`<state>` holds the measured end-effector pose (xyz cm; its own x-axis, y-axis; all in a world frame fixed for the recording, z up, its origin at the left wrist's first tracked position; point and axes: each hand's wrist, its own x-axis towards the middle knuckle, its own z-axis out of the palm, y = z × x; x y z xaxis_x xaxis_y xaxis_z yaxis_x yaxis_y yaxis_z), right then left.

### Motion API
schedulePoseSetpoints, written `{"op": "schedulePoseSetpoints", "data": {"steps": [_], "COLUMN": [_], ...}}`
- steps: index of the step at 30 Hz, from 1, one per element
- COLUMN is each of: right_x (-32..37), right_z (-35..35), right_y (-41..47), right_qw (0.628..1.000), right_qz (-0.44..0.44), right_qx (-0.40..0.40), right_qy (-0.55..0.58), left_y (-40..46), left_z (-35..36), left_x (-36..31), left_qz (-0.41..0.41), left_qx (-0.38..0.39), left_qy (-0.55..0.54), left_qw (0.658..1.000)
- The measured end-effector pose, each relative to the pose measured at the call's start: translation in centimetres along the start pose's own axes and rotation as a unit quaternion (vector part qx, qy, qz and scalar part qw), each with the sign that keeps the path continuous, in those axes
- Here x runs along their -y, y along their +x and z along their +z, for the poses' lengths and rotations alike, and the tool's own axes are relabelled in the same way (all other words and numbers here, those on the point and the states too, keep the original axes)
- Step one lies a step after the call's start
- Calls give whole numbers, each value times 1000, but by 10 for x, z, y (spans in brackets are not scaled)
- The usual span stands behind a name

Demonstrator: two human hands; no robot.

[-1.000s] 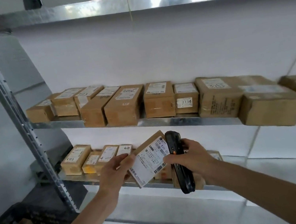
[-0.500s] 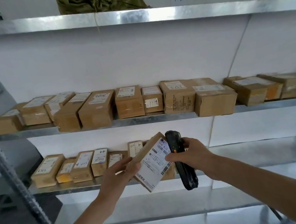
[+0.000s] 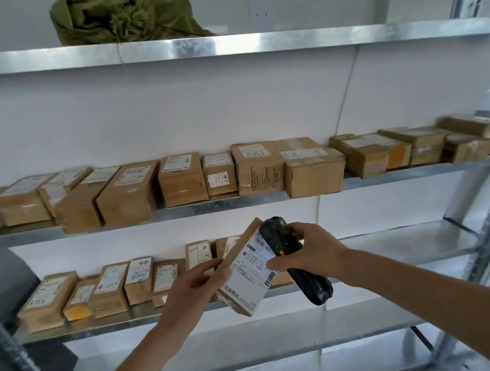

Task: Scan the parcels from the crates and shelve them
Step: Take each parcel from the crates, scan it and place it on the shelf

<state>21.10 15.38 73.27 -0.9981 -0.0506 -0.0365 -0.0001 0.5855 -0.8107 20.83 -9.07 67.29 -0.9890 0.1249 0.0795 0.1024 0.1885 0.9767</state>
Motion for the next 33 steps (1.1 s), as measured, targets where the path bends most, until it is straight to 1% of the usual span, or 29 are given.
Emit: {"op": "schedulePoseSetpoints", "data": {"steps": [2, 5, 9, 13, 21, 33], "right_x": [-4, -14, -24, -28, -32, -46], "right_z": [-2, -6, -13, -19, -36, -49], "right_y": [-2, -3, -6, -12, -18, -24], "right_qw": [999, 991, 960, 934, 904, 887], "right_qz": [-10, -35, -48, -49, -32, -22], "right_qx": [-4, -4, 1, 5, -10, -21], "right_qy": [-35, -132, -275, -353, -426, -460], "left_y": [0, 2, 5, 7, 15, 21], "left_z": [4, 7, 10, 14, 18, 30], "left_x": [0, 4, 5, 1, -8, -20], "left_qz": [6, 8, 19, 23, 18, 20], "left_qx": [-6, -18, -39, -55, -90, -102], "left_qy": [5, 4, 17, 38, 46, 65], "left_qw": [1000, 1000, 999, 998, 995, 992]}}
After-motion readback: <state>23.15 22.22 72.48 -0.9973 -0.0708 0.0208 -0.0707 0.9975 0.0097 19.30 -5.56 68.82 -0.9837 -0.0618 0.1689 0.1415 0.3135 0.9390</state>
